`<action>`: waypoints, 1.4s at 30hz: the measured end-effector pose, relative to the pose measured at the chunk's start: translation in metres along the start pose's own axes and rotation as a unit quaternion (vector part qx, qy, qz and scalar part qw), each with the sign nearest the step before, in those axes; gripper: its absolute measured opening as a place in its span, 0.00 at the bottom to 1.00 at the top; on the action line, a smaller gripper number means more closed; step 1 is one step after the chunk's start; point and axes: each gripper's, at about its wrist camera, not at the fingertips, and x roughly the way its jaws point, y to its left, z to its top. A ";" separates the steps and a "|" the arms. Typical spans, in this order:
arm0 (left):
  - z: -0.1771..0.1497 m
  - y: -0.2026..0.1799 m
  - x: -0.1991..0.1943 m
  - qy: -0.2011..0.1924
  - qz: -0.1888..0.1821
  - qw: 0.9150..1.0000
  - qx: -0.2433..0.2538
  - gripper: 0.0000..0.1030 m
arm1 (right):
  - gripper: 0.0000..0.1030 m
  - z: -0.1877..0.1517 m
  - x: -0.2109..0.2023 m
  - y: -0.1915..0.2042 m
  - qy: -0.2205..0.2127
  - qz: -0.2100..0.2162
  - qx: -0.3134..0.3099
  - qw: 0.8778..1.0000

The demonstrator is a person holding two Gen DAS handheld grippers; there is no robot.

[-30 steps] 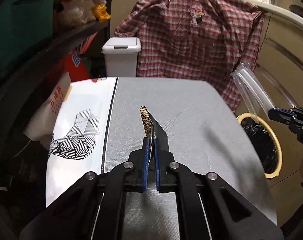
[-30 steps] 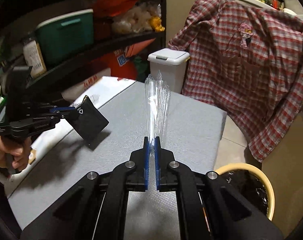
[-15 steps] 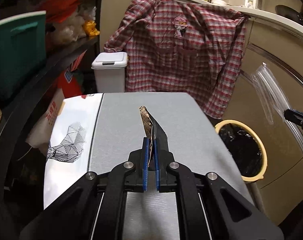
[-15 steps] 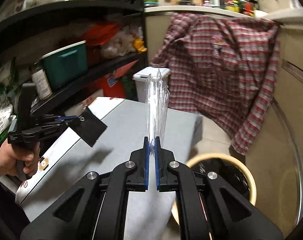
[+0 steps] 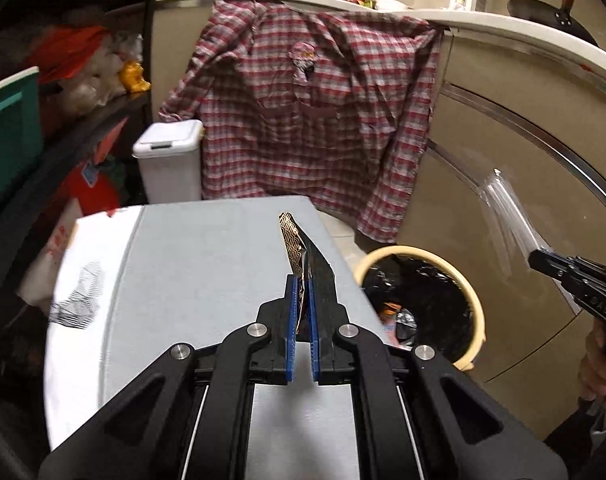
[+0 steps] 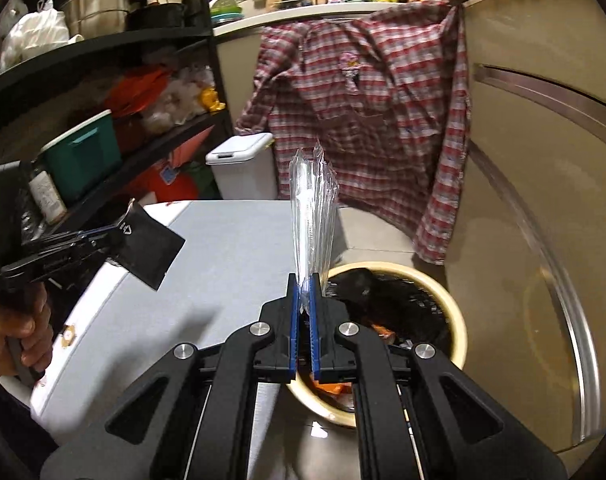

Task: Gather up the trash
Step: 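Carry the black pouch with the left tool while the right tool carries the straws over the bin, then open the left tool dropping the pouch while the right tool drops the straws into the bin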

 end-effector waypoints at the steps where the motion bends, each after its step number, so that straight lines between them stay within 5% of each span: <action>1: 0.000 -0.008 0.004 0.002 -0.002 1.000 0.003 0.05 | 0.05 -0.001 0.001 -0.005 0.002 0.000 0.005 1.000; 16: 0.015 -0.085 0.047 0.012 -0.038 0.999 0.034 0.05 | 0.05 -0.004 0.016 -0.057 0.013 -0.016 0.052 0.998; 31: 0.012 -0.115 0.092 0.038 -0.046 0.997 0.050 0.05 | 0.06 -0.011 0.043 -0.071 0.045 -0.018 0.068 0.997; 42: 0.009 -0.121 0.111 0.065 -0.055 0.995 0.051 0.11 | 0.22 -0.014 0.056 -0.077 0.059 -0.023 0.074 0.995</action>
